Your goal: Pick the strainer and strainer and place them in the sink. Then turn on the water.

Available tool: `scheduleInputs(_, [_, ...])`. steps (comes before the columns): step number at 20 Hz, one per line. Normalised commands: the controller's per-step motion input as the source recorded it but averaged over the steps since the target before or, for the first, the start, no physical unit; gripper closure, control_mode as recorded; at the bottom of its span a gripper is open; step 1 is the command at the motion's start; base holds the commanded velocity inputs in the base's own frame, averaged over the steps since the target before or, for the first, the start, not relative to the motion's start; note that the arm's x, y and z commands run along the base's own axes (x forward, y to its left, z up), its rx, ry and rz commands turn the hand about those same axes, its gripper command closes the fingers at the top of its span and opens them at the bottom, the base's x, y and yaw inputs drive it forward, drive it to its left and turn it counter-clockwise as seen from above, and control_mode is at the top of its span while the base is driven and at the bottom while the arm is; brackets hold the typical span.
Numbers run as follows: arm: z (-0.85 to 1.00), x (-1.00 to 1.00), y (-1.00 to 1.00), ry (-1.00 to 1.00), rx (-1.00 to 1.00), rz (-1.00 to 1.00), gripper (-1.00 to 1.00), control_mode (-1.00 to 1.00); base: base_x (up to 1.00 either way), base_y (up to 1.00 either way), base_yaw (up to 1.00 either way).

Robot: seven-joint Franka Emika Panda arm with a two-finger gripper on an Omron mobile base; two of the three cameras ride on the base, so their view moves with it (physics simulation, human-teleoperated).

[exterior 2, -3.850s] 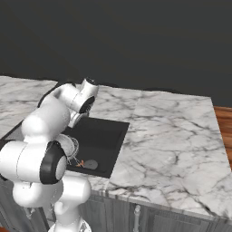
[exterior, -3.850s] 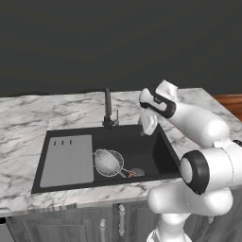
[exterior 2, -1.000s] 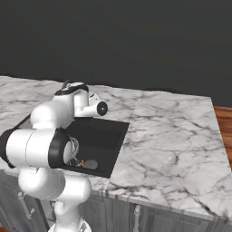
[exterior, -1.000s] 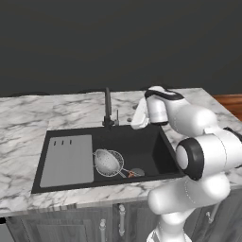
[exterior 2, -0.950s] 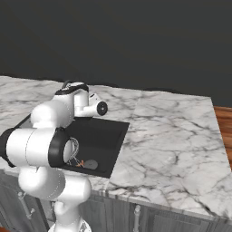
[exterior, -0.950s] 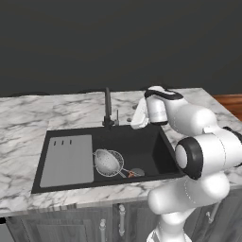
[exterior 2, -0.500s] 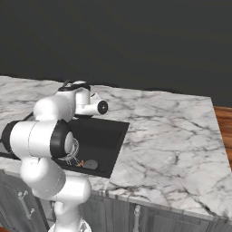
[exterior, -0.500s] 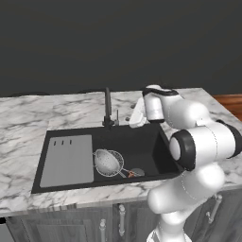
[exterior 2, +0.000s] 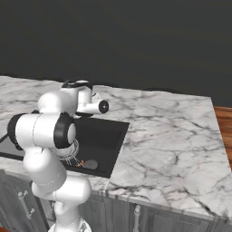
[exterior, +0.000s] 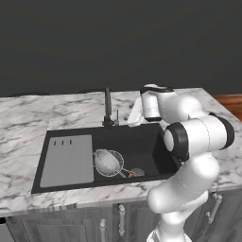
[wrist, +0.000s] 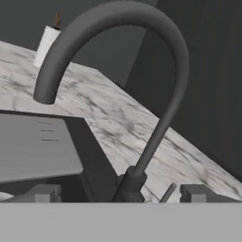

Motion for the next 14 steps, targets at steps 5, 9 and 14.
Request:
scheduleInputs(5, [-0.08, 0.16, 0.00, -0.01, 0.00, 0.00, -1.00, -1.00, 0.00, 0.00, 0.00])
scheduleInputs(9, [-0.06, 0.14, 0.00, -0.01, 0.00, 0.00, -1.00, -1.00, 0.00, 0.00, 0.00])
scheduleInputs(14, [-0.07, 0.12, 0.02, 0.00, 0.00, 0.00, -1.00, -1.00, 0.00, 0.00, 0.00])
